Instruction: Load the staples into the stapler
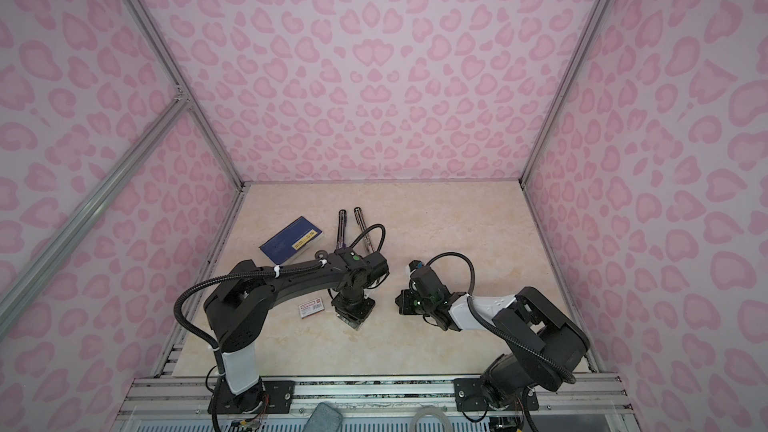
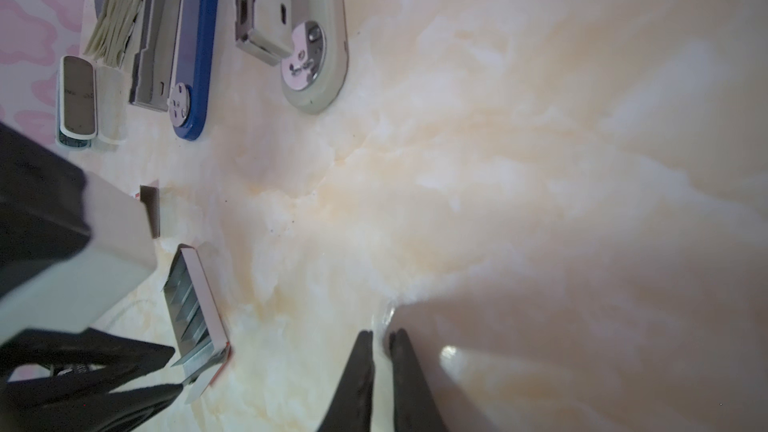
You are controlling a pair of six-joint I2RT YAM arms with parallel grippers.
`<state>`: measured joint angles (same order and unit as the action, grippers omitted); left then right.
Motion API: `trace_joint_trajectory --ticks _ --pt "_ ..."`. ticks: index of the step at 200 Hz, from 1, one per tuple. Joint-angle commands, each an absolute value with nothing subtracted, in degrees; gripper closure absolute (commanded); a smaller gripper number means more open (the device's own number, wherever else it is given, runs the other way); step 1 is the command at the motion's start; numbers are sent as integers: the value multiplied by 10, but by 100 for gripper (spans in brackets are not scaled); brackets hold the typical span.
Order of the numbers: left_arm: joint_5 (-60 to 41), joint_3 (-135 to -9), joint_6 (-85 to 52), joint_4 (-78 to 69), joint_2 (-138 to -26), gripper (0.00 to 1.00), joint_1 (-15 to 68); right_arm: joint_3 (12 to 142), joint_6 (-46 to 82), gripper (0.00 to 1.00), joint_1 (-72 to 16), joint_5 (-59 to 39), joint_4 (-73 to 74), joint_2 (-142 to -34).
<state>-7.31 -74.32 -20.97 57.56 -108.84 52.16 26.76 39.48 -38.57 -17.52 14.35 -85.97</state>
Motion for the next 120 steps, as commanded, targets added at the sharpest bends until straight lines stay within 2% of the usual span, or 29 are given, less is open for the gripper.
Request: trace_joint_trajectory --ticks 1,120 --pt "-81 -749 -211 576 -1096 77 526 262 398 85 -387 -165 95 -865" --pt "-58 -750 -215 586 -1086 80 527 258 397 86 -387 -166 96 -862"
